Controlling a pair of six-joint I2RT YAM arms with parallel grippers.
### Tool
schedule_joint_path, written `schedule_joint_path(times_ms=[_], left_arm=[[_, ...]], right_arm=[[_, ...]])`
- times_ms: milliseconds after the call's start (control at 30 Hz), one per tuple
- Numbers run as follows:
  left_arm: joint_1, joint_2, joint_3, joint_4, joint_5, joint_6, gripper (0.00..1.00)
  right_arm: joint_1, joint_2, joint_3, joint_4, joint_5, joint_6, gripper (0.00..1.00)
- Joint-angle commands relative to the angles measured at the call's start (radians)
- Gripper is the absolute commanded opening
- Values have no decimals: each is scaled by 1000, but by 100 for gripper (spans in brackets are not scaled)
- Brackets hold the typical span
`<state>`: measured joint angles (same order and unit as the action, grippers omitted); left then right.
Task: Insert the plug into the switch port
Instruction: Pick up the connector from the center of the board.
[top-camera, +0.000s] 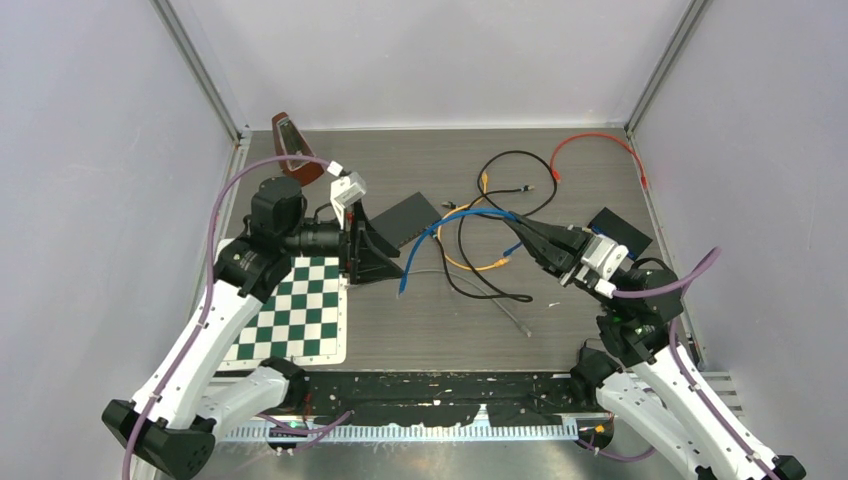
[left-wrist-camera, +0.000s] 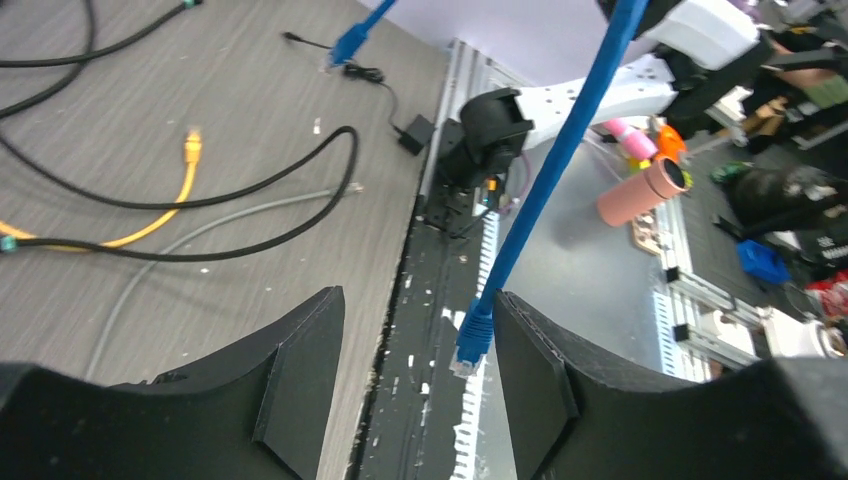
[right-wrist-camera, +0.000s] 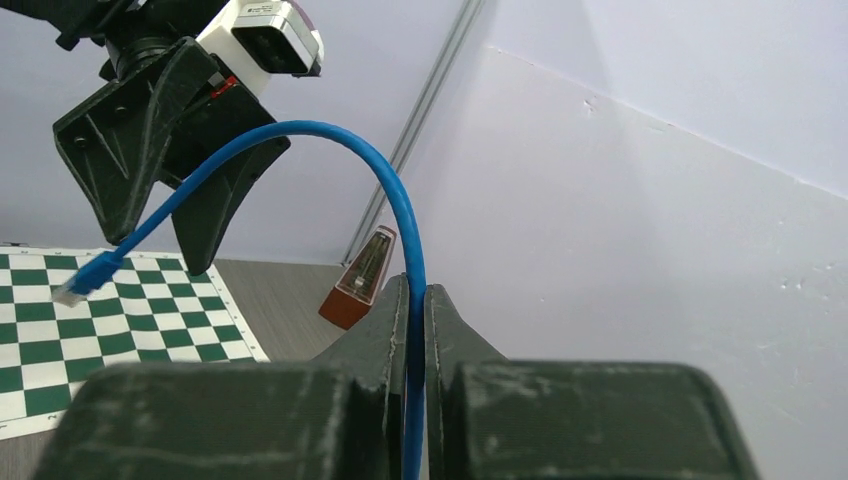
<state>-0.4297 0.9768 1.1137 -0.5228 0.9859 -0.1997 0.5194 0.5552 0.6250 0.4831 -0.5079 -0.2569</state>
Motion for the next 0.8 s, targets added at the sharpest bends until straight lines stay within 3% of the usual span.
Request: schedule_joint_path(times_ms=[0,567,767], left_arm=[[3,-24,-56,224,164,-136,58],[-3,-45,-114,197,151,-117,60],[-4,-27,-123,223,139,-150,51]], right_arm=[[-2,-4,48,6,8,-6,5],[-3,0,88,-49,152,-11,5],[-2,0,85,-47,161,-7,5]])
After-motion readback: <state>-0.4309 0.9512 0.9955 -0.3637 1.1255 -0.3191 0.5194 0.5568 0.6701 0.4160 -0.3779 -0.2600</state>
